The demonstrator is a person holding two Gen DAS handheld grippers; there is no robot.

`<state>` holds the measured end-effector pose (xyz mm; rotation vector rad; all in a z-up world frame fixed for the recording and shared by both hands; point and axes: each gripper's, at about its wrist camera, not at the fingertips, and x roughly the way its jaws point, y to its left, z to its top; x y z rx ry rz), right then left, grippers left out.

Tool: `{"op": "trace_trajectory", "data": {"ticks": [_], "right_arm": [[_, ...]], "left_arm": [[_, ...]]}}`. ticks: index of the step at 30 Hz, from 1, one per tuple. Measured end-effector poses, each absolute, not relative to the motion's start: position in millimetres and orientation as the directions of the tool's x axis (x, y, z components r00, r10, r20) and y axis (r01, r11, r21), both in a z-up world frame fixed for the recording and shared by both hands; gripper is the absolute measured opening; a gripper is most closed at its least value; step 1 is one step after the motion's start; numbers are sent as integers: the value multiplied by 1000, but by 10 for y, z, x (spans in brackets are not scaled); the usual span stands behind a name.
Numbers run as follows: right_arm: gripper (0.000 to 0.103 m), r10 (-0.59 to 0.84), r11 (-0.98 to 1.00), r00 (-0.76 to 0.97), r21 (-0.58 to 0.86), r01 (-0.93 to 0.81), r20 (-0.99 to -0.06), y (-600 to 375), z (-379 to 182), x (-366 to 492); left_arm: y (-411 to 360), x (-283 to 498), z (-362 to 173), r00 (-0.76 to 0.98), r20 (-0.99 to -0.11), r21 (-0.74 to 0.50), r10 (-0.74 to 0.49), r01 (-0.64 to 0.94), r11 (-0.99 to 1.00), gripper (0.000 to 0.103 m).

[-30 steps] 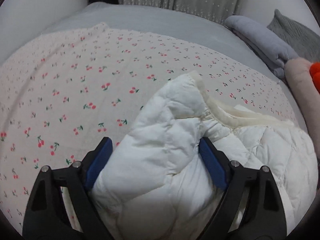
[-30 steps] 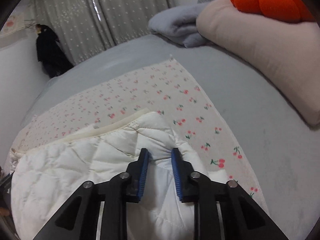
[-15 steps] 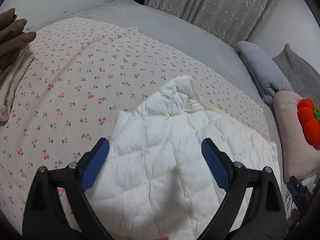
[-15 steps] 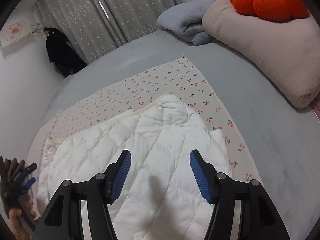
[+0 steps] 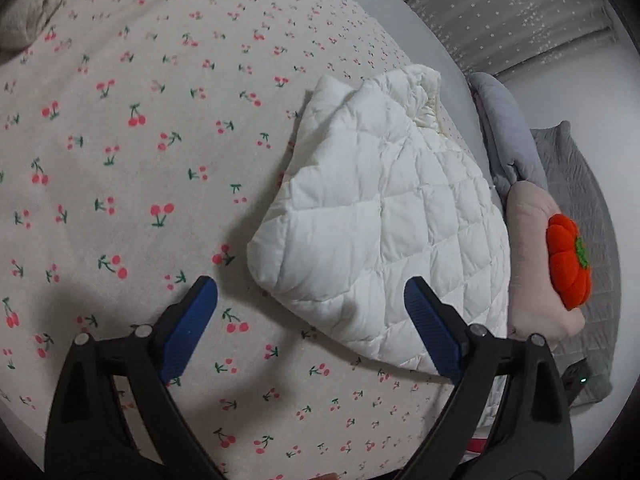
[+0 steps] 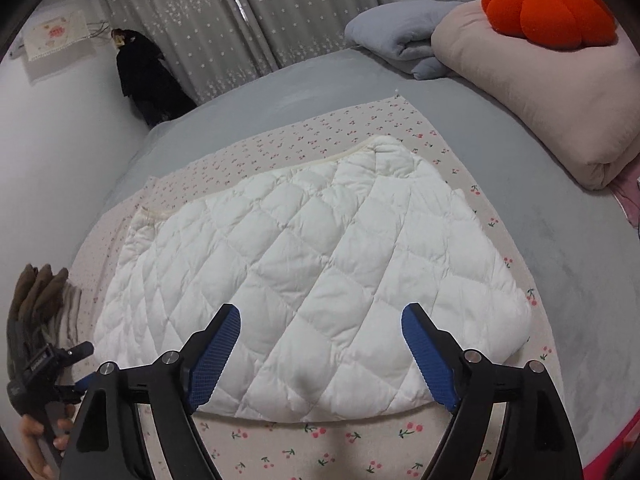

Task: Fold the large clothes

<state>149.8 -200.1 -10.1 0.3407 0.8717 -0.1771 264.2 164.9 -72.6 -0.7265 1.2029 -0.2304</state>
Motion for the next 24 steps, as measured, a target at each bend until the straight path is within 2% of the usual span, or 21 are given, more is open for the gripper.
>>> {"op": "trace_trajectory", "data": {"ticks": [3, 6, 9, 15, 17, 19, 20, 21, 23, 24], "right_arm": [[85, -22, 946, 636, 188, 262, -772, -1904, -175, 1484], [85, -36, 959, 663, 161, 233, -747, -1781, -179, 1499], [85, -32, 965, 693, 159, 210, -720, -1662, -177, 1535], [84, 20, 959, 742, 222, 175, -671, -1520, -205, 1687], [81, 24, 958, 760, 233, 169, -650, -1480, -219, 1765], [73, 42, 956, 774, 250, 153, -632, -1419, -220, 1857], [62, 74, 952, 783, 277, 129, -618, -1397, -222, 1913], [55, 108, 946, 787, 307, 107, -607, -1365, -230, 1964], [30, 158, 933, 783, 350, 81, -602, -1322, -262, 2060], [26, 168, 929, 775, 360, 82, -610, -1293, -297, 2120]], "left_arm": [[1678, 2609, -836, 375, -680, -724, -630, -209, 657, 94], [1588, 2606, -1023, 394, -543, -840, -742, -228, 493, 94], [1377, 2637, -1259, 372, -496, -867, -784, -264, 423, 94], [1226, 2709, -1318, 523, -451, -892, -723, -262, 367, 94], [1199, 2738, -1295, 554, -460, -887, -694, -253, 386, 86], [1179, 2778, -1324, 556, -490, -869, -671, -250, 427, 43], [1186, 2798, -1381, 556, -487, -872, -674, -260, 415, 37], [1207, 2800, -1415, 563, -483, -875, -671, -278, 397, 30], [1213, 2772, -1362, 578, -480, -876, -660, -269, 401, 23], [1205, 2745, -1271, 588, -487, -868, -646, -243, 433, 21]]}}
